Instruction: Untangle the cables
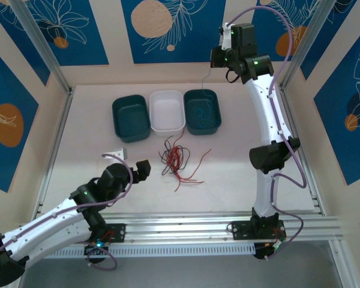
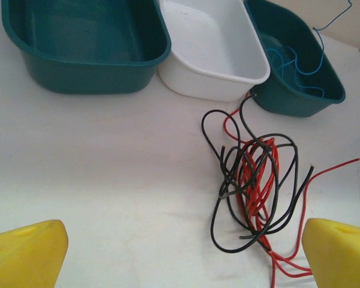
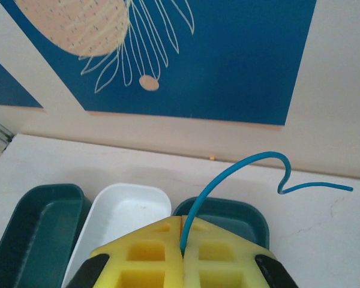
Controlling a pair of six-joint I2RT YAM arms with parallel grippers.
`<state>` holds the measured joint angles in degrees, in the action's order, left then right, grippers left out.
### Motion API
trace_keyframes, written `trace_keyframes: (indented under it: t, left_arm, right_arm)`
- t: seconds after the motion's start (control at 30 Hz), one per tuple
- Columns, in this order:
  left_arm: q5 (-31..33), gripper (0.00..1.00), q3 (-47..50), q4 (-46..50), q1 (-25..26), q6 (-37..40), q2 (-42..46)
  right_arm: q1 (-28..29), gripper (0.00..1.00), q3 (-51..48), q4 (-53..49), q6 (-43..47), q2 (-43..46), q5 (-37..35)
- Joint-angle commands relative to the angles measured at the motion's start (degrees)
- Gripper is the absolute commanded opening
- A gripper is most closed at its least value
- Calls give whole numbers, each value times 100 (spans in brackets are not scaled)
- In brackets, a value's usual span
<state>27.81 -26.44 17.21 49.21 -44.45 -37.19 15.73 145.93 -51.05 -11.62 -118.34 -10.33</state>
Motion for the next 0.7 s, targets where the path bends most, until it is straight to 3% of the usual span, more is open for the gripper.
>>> trace_keyframes:
  t: [0.0, 0.43, 0.67]
  left_arm:
    - [172, 100, 60, 177, -68, 138, 39]
    - [183, 100, 127, 97, -70, 116, -68]
    - [164, 100, 141, 168, -75, 74, -36]
  right_arm:
    - [-36, 0, -170, -158, -180, 21, 230]
    - [-50, 0, -1155, -632, -616, -211, 962]
    - [-17, 0, -962, -978, -693, -870, 1296]
